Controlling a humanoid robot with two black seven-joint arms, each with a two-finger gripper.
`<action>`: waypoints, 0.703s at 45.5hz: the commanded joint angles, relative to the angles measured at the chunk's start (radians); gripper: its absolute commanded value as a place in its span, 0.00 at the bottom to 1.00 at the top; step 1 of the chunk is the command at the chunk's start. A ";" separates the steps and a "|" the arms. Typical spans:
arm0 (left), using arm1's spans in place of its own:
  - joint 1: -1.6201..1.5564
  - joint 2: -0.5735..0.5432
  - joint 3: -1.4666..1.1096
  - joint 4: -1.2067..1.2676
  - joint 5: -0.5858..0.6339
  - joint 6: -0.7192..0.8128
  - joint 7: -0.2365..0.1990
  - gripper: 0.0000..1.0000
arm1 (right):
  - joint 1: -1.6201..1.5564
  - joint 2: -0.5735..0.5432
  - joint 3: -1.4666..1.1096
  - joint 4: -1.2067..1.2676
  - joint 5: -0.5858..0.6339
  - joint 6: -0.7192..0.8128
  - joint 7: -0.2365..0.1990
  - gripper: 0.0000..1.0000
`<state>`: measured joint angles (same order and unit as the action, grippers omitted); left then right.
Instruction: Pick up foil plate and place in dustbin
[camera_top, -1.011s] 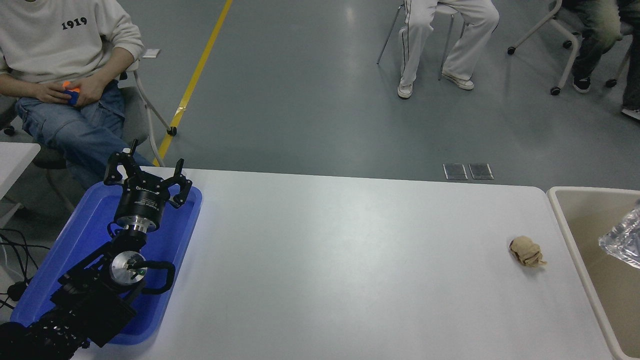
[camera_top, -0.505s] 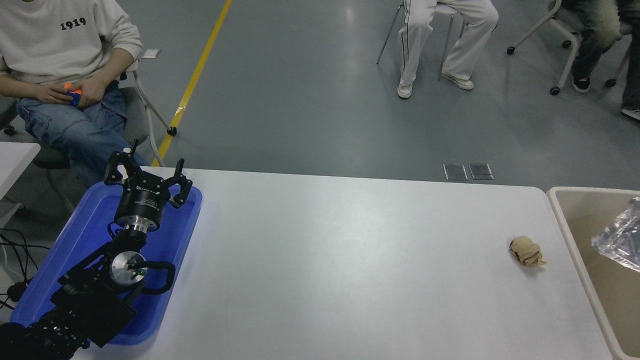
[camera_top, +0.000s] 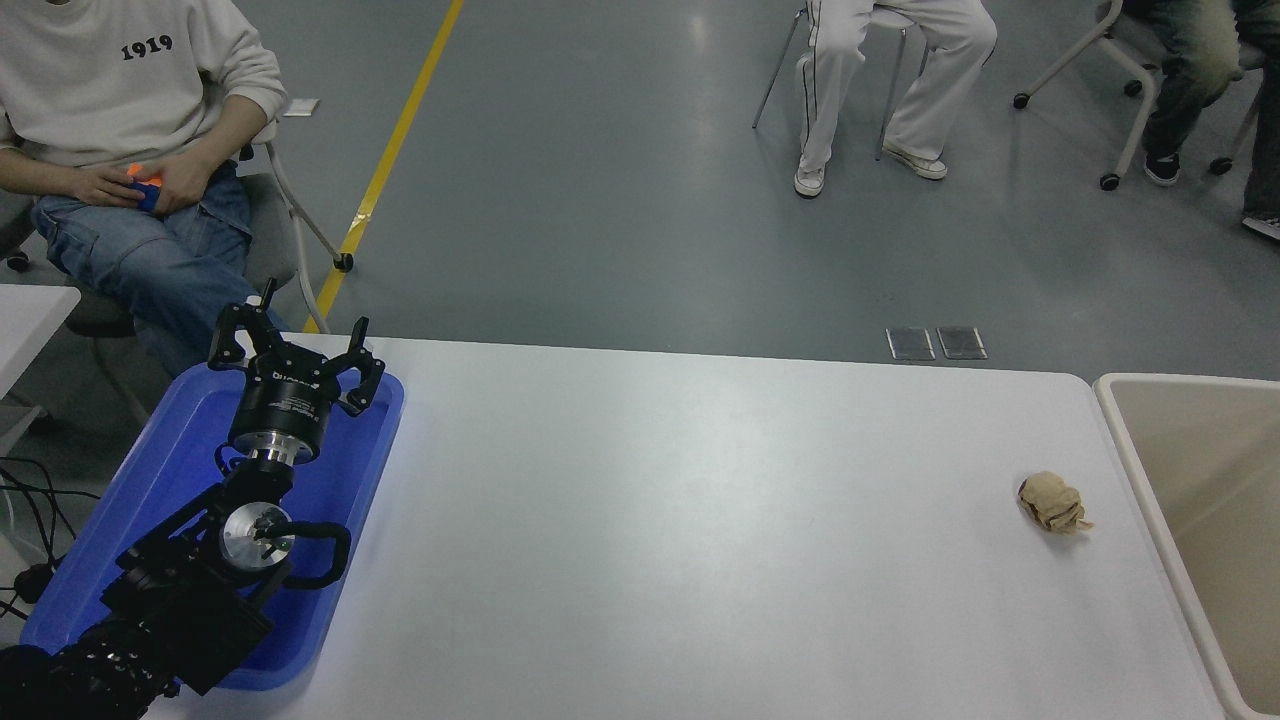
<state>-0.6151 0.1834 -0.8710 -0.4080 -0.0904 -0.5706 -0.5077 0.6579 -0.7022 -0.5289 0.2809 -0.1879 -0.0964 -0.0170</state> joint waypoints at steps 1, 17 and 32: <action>0.000 -0.001 0.000 0.000 0.000 0.000 0.001 1.00 | 0.100 -0.112 -0.019 0.237 -0.008 -0.003 0.002 1.00; 0.000 0.001 0.000 0.000 0.000 0.000 0.001 1.00 | 0.460 -0.191 -0.371 0.615 -0.073 0.007 0.005 1.00; 0.000 -0.001 0.000 0.000 0.000 0.000 0.001 1.00 | 0.779 -0.174 -0.622 0.842 -0.070 0.026 0.003 1.00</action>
<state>-0.6151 0.1830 -0.8708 -0.4080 -0.0905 -0.5706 -0.5063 1.2306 -0.8797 -0.9885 0.9612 -0.2546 -0.0889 -0.0125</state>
